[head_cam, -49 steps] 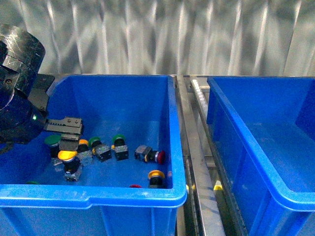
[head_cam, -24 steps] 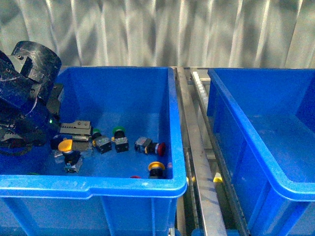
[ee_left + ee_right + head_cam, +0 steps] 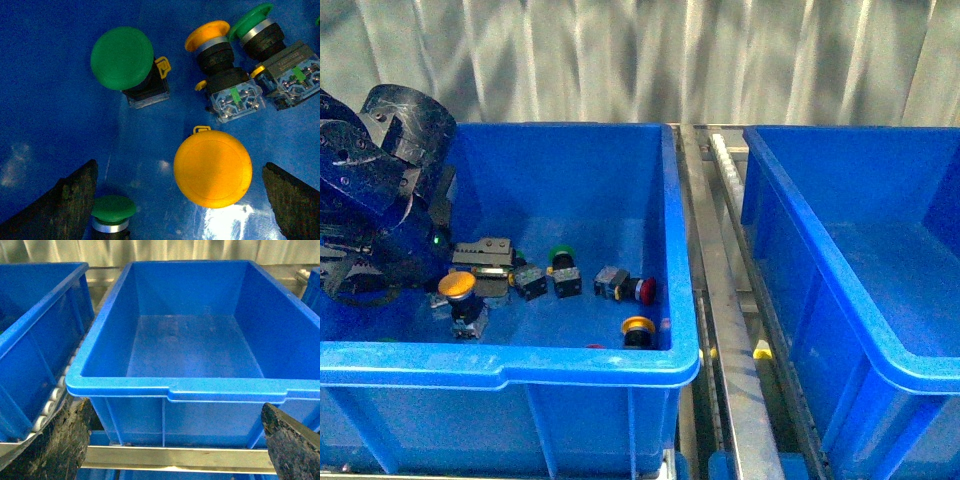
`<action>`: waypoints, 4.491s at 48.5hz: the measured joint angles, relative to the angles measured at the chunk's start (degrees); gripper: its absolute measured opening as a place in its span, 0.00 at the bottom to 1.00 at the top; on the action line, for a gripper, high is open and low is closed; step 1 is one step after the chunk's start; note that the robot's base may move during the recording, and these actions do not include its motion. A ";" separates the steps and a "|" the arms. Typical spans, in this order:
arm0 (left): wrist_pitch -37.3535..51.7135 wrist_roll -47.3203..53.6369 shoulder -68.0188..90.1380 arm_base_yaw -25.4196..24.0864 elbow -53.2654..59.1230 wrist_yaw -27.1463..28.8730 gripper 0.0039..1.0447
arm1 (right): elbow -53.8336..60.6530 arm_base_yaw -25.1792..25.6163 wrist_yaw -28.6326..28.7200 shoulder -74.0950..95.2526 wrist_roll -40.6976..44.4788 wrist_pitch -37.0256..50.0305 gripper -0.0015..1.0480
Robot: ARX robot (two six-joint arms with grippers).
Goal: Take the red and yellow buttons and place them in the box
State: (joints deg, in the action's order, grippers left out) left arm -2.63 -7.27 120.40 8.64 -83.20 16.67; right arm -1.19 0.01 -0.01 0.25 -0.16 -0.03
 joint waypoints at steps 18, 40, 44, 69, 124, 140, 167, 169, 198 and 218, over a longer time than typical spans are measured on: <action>-0.07 -0.13 2.67 0.90 -2.45 0.81 0.93 | 0.00 0.00 0.00 0.00 0.00 0.00 0.94; -0.07 -0.90 6.36 1.03 -6.58 1.77 0.35 | 0.00 0.00 0.00 0.00 0.00 0.00 0.94; -0.07 -0.70 6.36 1.05 -6.60 1.73 0.33 | 0.00 0.00 0.00 0.00 0.00 0.00 0.94; 9.09 15.10 -7.74 2.78 5.16 -4.57 0.32 | 0.00 0.00 0.00 0.00 0.00 0.00 0.94; 58.47 -52.72 -3.26 26.73 7.34 -43.60 0.32 | 0.00 0.00 0.00 0.00 0.00 0.00 0.94; 57.46 -50.40 -3.28 28.59 6.40 -41.92 0.32 | -10.51 10.25 -1.79 30.97 -30.47 32.59 0.94; 67.10 -57.11 -3.50 28.15 11.02 -37.44 0.32 | -25.97 -1.11 -6.23 77.44 -83.23 72.13 0.94; 67.10 -57.24 -3.45 28.46 11.02 -37.46 0.32 | -26.16 -2.19 -6.47 78.68 -83.23 72.61 0.94; 66.77 -58.97 -1.95 29.83 9.07 -37.44 0.32 | -28.11 -7.61 -9.70 81.40 -83.23 74.73 0.94; 67.58 -60.15 -0.35 30.05 8.20 -36.54 0.32 | -28.09 -9.14 -9.68 82.66 -83.17 75.06 0.94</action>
State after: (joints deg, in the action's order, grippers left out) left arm 64.95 -67.42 120.05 38.70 -75.00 -19.88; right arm -29.28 -9.13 -9.69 82.91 -83.33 75.02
